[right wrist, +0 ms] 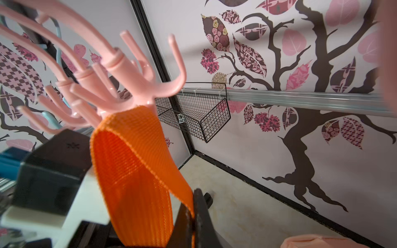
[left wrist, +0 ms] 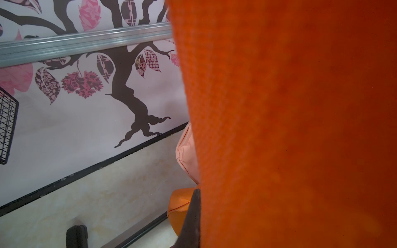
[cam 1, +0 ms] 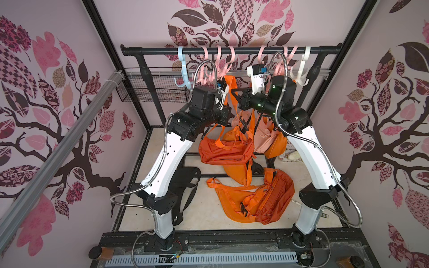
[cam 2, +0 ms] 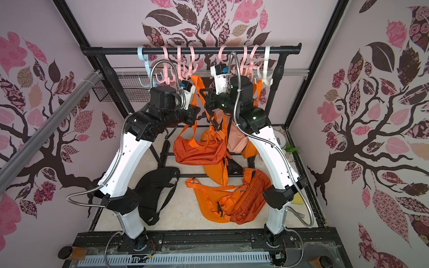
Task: Hang the bag on a hook
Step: Hang the bag on the hook.
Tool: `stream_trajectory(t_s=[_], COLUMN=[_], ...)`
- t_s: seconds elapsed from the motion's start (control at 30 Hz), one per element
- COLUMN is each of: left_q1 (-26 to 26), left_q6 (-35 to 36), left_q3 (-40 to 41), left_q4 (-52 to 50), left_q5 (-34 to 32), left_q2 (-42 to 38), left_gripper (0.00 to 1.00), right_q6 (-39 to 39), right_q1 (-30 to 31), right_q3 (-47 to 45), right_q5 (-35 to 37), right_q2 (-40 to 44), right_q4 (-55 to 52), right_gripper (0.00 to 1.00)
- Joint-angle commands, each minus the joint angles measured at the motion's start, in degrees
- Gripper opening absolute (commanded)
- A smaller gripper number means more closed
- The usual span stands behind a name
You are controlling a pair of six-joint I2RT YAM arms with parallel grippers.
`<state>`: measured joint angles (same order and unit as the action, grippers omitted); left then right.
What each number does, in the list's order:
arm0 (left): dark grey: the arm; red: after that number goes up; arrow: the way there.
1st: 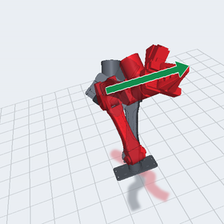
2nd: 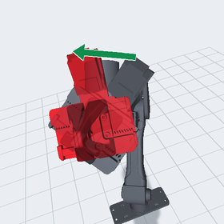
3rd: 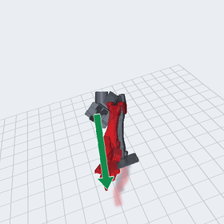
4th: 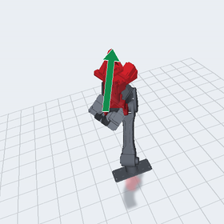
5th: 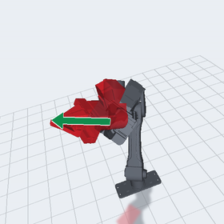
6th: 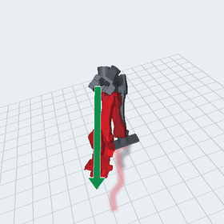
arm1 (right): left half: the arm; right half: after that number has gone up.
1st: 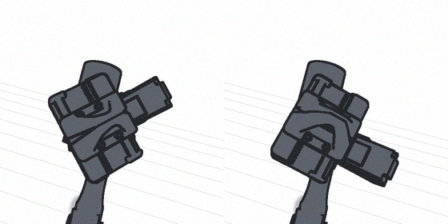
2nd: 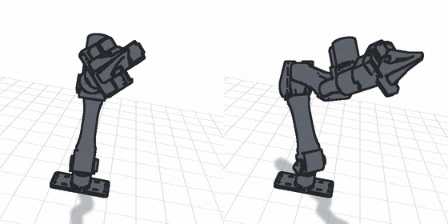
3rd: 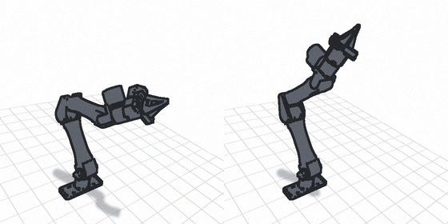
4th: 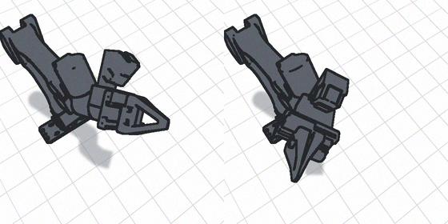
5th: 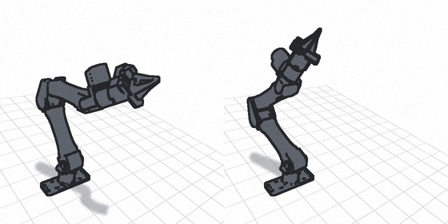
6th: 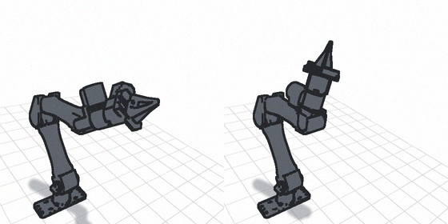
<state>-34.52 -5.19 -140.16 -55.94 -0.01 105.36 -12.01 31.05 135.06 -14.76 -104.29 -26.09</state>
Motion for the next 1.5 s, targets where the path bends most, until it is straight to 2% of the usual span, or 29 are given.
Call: stream_trajectory(t_s=[0.0, 0.3, 0.47, 0.5, 0.63, 0.7, 0.87, 1.07, 1.13, 1.2, 1.33, 1.47], left_q1=[-0.13, -0.51, -1.03, -1.2, -1.78, -1.69, -1.75, -2.35, -2.31, -2.3, -2.31, -2.27], left_q6=[-1.25, -1.68, -1.86, -1.77, -1.61, -1.34, -0.61, -0.33, -0.08, 0.19, 0.62, 0.77], left_q3=[1.92, 3.47, 4.36, 4.5, 5.3, 5.66, 8.79, 21.47, 26.72, 33.43, 43.57, 55.96], left_q4=[0.48, 1.11, 1.46, 1.47, 1.64, 1.58, 1.18, 3.66, 4.99, 6.97, 10.14, 13.47], left_q5=[1.44, 2.81, 3.32, 3.34, 2.84, 2.37, 1.21, 0.32, -0.77, -2.94, -6.63, -14.05], left_q2=[-0.86, -1.0, -1.48, -1.72, -3.68, -4.82, -9.3, -18.92, -22.67, -26.8, -33.14, -40.48], left_gripper=[0.0, 0.0, 0.0, 0.02, 0.25, 0.38, 0.6, 0.8, 0.84, 0.88, 0.93, 0.96], right_q6=[-0.43, -2.2, -4.42, -5.26, -7.13, -7.35, -9.45, -11.54, -11.42, -11.36, -12.27, -12.62], right_q1=[-0.17, -1.03, -2.64, -3.13, -4.36, -4.33, -4.33, -4.33, -4.33, -4.34, -4.27, -4.24], right_q3=[-3.1, -20.67, -25.52, -26.57, -29.81, -29.6, -30.69, -35.68, -37.21, -39.18, -42.56, -46.09], right_q5=[2.05, 11.94, 14.85, 15.43, 14.82, 12.35, 9.41, 9.38, 10.93, 11.91, 11.82, 14.49], right_q2=[5.89, 15.09, 17.26, 17.87, 20.04, 20.09, 21.25, 27.01, 29.49, 32.36, 37.12, 42.52], right_q4=[1.45, 8.11, 8.01, 8.26, 10.01, 9.82, 9.73, 10.96, 10.75, 10.79, 11.01, 9.42], right_gripper=[0.0, 0.0, 0.0, 0.0, 0.0, 0.0, 0.0, 0.37, 0.52, 0.63, 0.74, 0.81])
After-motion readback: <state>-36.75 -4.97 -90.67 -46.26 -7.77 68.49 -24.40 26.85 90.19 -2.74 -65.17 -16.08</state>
